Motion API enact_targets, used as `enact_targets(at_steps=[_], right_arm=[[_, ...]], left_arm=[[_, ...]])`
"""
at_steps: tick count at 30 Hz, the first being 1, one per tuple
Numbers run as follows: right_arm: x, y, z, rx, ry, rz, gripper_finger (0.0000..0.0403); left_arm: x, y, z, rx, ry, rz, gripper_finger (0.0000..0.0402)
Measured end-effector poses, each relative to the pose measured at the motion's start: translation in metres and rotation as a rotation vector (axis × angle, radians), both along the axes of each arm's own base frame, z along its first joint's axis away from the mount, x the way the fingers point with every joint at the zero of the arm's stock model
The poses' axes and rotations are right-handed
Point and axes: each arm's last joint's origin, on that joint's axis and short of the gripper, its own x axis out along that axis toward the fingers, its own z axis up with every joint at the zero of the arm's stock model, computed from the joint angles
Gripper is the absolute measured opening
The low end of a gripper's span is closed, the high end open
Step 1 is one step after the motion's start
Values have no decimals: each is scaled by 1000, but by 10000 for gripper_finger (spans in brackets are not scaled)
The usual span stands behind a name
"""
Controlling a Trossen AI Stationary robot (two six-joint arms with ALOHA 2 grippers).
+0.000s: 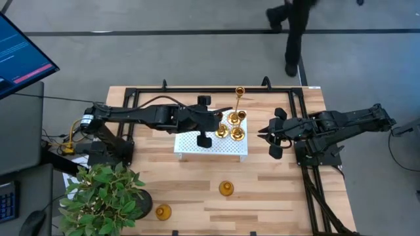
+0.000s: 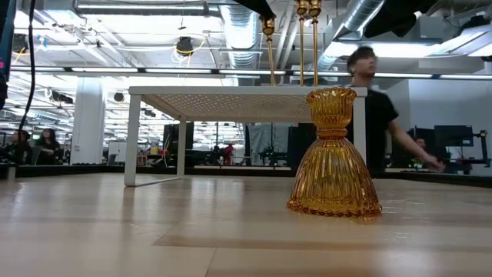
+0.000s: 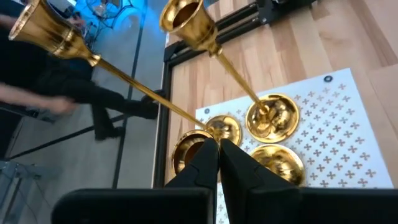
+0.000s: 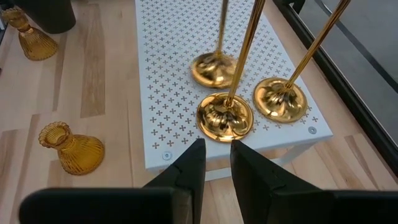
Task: Pick & Place candle stick holders
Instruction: Put the golden candlestick holder on the shelf
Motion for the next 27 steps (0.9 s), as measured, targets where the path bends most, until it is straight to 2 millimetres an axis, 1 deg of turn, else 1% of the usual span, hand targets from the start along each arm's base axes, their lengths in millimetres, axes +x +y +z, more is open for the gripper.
enact_targets(at_steps=[9, 16, 27], right_arm=[[0, 0, 0, 0, 0, 0, 65], [0, 0, 0, 2, -1, -1, 65], [0, 0, 0, 1, 0, -1, 65]], left_arm=[[0, 2, -2, -12, -2, 15, 6], [0, 8, -4, 13, 5, 82, 6], [1, 12, -4, -14, 2, 41, 6]])
